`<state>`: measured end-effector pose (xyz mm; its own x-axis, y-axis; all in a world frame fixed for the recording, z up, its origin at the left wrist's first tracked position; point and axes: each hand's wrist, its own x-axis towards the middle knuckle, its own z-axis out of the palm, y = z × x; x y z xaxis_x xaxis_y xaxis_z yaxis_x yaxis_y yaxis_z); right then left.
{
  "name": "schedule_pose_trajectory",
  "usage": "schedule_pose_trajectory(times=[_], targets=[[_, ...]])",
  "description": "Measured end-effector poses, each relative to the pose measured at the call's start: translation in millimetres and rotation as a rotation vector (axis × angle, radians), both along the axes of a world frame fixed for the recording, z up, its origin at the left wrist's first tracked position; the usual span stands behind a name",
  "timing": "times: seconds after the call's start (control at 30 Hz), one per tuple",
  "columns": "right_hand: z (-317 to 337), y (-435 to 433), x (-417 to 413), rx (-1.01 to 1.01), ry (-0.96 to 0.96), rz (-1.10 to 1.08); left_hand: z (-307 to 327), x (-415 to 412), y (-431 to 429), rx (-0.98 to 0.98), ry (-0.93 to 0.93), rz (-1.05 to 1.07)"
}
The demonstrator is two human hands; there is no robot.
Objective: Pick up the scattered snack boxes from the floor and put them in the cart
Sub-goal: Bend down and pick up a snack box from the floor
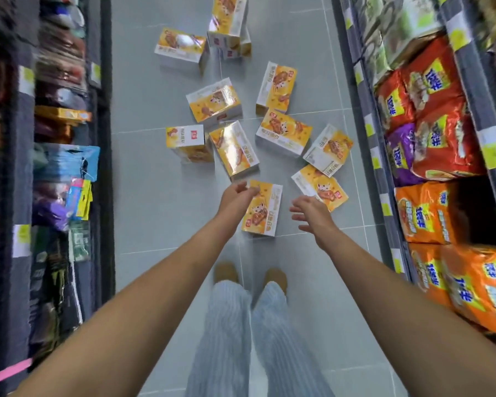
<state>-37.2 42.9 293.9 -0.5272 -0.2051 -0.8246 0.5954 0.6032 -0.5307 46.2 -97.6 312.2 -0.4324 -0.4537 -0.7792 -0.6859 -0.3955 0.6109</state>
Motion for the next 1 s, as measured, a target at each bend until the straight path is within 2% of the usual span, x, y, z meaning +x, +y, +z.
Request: schedule_pose_trajectory(times=[0.33,0.63,0.83,1.0], targets=[[-185.4,-36.6,-20.7,0.066,-0.023,-0.143,-198.8,-27.8,-22.4,0.018,-0.146,-0.13],[-352.3,-29.6,-17.2,0.121,-0.076,-0.154,-365.0,-35.8,-19.5,0.079,-0.221,-0.104],[-452.3,-20.2,-17.4,0.127,-0.102,-0.162,-464.7,-32.5,-19.6,0.08,-0.246,-0.132],[-496.1,-19.0,-24.3,0.045,-0.083,-0.169,-512.8,-33.6,-23.6,0.12,-0.206,-0.126]])
